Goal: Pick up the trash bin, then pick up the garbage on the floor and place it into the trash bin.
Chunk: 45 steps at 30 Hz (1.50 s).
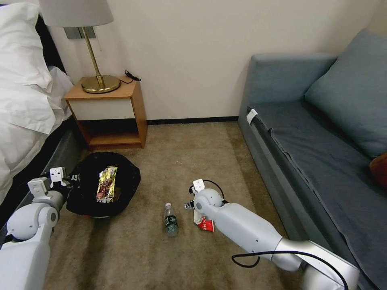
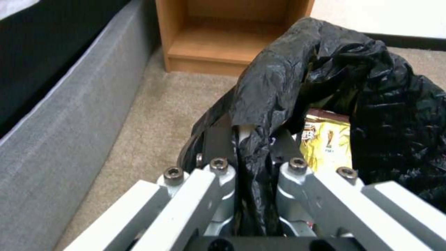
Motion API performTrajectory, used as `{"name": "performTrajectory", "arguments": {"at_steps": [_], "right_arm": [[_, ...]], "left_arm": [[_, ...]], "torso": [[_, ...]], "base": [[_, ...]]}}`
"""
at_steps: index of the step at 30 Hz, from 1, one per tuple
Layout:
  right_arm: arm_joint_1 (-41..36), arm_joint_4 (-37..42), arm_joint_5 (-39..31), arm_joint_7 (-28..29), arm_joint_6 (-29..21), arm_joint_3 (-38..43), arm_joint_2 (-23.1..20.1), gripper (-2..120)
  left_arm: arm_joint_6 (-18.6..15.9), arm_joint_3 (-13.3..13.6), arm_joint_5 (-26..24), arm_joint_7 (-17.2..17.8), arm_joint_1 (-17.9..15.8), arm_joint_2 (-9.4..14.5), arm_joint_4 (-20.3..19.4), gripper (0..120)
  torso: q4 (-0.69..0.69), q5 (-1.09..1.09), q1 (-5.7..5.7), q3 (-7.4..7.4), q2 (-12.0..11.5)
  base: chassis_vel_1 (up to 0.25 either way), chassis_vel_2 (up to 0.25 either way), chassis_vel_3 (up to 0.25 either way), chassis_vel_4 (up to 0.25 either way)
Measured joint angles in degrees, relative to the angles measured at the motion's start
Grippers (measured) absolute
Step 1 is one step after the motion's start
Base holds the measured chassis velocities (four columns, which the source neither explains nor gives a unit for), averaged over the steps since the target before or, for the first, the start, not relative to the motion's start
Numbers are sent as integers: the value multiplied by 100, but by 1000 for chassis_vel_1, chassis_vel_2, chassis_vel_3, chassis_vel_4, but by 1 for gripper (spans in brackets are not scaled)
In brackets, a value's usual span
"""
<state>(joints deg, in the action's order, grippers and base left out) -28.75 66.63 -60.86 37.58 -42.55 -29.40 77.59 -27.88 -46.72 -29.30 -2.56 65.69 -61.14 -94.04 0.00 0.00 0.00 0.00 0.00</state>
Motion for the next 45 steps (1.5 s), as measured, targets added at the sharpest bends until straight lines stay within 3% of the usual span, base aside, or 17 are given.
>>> {"name": "performTrajectory", "arguments": {"at_steps": [24,26,28,34,37,39,45], "right_arm": [[-267,-879,428,-621,35,177,288,96],[-295,-963,464,-708,37,240,306,83],[-299,-972,468,-718,37,249,307,81],[-326,-1039,479,-818,39,325,316,54],[-338,-1053,485,-841,41,349,326,48],[-354,-1061,495,-859,41,372,338,35],[-359,-1064,505,-863,41,378,340,20]], "left_arm": [[14,-13,102,-9,100,-135,-43,7],[15,-2,102,-12,80,-133,-18,7],[15,-1,103,-12,76,-131,-14,7],[21,12,99,-14,38,-111,25,7],[21,20,95,-16,22,-108,35,7],[24,29,80,-19,-1,-80,62,7],[29,29,64,-24,-5,-63,75,7]], "torso": [[0,0,0,0,0],[0,0,0,0,0],[0,0,0,0,0],[0,0,0,0,0],[0,0,0,0,0],[0,0,0,0,0],[0,0,0,0,0]], "base": [[0,0,0,0],[0,0,0,0],[0,0,0,0],[0,0,0,0],[0,0,0,0],[0,0,0,0],[0,0,0,0]]}}
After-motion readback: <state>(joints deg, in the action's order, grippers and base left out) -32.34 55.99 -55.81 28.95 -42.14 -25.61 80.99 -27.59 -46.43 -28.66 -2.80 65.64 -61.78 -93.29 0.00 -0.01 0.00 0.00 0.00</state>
